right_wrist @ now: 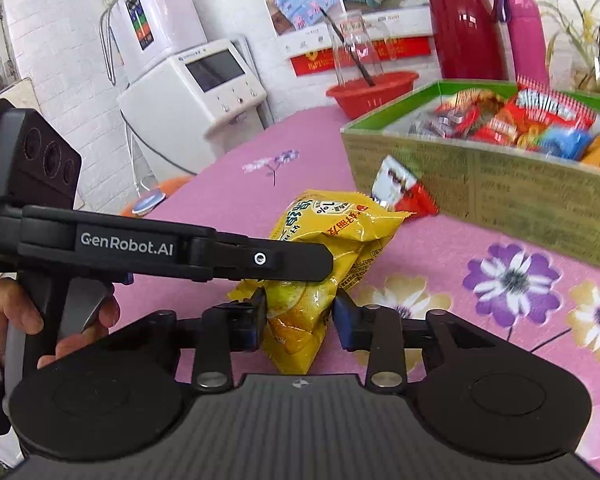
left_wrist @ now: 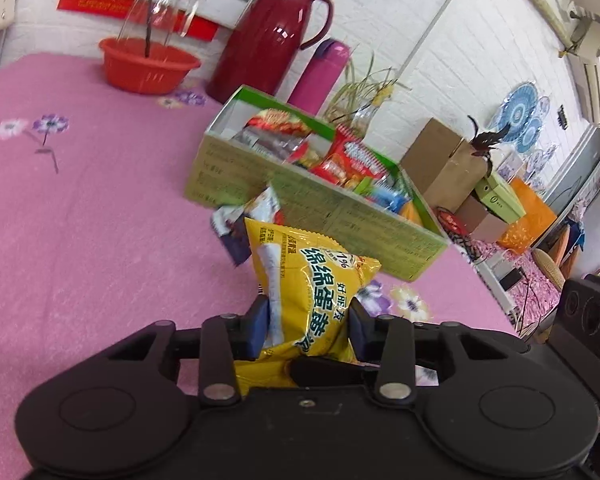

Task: Organize snacks
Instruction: 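Carry the yellow bag into the green box and open the left tool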

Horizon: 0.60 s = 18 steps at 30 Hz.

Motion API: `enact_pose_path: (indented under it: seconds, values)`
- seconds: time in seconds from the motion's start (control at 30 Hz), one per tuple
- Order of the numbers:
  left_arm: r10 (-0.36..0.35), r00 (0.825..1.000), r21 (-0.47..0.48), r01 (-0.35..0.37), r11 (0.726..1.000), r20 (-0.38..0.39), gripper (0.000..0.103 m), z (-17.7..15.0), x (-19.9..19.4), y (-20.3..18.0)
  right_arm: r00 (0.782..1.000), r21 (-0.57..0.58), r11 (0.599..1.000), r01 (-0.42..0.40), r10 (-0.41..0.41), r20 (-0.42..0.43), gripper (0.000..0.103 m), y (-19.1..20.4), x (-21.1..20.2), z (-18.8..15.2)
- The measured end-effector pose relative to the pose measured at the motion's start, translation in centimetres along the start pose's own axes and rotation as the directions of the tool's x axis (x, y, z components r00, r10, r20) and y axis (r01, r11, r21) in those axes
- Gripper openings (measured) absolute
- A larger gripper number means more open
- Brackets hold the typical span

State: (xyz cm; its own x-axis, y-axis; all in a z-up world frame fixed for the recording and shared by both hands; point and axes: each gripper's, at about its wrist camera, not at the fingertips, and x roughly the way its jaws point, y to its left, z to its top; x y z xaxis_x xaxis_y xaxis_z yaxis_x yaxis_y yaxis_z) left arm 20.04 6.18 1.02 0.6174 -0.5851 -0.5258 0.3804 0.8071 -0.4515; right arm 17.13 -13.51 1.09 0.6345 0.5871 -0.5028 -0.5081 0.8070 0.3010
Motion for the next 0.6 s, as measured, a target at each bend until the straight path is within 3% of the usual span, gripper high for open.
enact_pose_path:
  seconds: [0.37,0.6]
  values:
    - [-0.049,0.989,0.095,0.036,0.995,0.140,0.037,6.8,0.5,-4.0,0.979,-0.031,0.998,0.058,-0.051,0.199,0.060,-1.9,-2.0,5.9]
    - [-0.075,0.979,0.123,0.053,0.991,0.188,0.038,10.7,3.0,-4.2,0.962,-0.044,0.995,0.087,-0.073,0.263,0.060,-4.6,-1.0,9.0]
